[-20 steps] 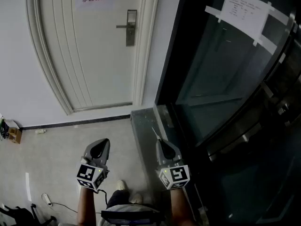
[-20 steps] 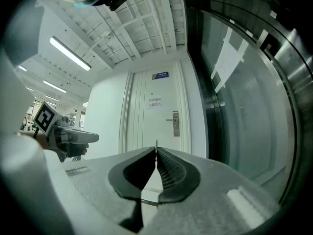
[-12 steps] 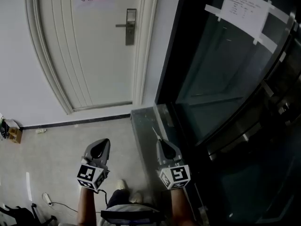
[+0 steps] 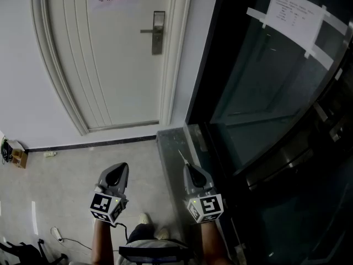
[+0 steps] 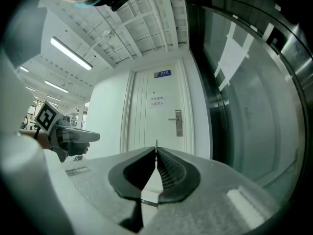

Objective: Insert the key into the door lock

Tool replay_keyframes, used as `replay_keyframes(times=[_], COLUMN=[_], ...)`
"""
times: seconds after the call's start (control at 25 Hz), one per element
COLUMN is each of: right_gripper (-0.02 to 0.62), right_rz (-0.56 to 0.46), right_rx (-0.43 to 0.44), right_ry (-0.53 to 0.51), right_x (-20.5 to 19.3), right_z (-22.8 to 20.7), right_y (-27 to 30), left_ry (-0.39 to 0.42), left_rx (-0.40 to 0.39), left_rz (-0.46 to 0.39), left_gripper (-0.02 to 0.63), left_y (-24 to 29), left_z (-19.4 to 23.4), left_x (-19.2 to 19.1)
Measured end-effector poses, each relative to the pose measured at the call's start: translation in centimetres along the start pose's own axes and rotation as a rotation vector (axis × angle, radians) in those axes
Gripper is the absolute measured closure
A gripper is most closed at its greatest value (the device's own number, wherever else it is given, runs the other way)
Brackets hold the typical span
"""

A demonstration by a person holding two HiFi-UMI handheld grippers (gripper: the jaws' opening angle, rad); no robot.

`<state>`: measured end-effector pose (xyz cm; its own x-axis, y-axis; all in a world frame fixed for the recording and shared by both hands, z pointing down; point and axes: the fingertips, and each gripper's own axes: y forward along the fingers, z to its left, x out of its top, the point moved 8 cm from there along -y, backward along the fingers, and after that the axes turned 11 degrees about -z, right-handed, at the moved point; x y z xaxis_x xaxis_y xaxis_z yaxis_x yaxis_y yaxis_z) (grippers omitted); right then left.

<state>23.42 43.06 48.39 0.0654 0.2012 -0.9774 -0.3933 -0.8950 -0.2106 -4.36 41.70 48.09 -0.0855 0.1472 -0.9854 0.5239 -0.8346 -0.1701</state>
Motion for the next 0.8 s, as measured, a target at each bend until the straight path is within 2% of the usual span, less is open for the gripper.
replay_keyframes(times=[0.32, 0.8], right_gripper=[0.584, 0.584], right_rz=[-0.015, -0.008], right_rx=[-0.001, -0.07], right_ry=[-0.009, -0.031], right_x=[0.1, -1.0], right_z=[1.4, 3.8], right_y=[6.2, 12.5], left_ry=[0.007, -0.012], left_rx=[0.01, -0.048], left_rz=[-0.01, -0.011], left_gripper=[0.604, 0.604], left_y=[2.3, 4.8], left_z=[6.0, 13.7], left_x=[0.8, 0.3])
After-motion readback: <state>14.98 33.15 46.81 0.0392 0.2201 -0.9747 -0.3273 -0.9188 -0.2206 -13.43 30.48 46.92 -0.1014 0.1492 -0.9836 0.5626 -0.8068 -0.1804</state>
